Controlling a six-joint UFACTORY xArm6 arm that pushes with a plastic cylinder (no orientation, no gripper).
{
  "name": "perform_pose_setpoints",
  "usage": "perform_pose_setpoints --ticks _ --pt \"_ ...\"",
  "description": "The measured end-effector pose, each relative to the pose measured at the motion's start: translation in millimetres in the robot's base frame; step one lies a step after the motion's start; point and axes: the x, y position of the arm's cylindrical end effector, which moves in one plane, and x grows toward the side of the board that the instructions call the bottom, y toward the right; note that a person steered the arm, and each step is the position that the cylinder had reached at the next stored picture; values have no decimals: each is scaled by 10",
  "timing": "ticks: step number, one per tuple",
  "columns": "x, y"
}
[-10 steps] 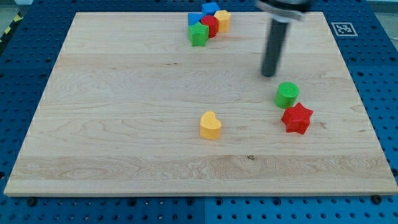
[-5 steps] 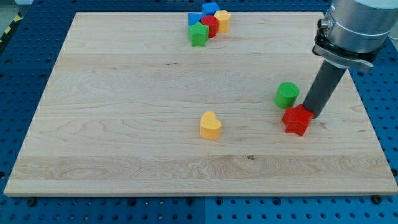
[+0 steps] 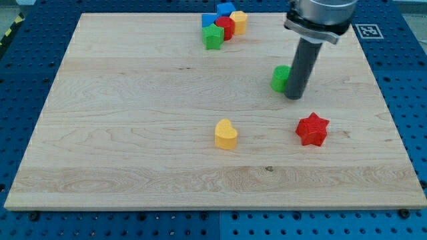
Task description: Move the green circle closer to the group of blocks
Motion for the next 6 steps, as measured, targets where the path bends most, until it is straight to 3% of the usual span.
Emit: perform_pose_setpoints --ticks 3,6 --pt "-544 -308" --pt "-822 -470"
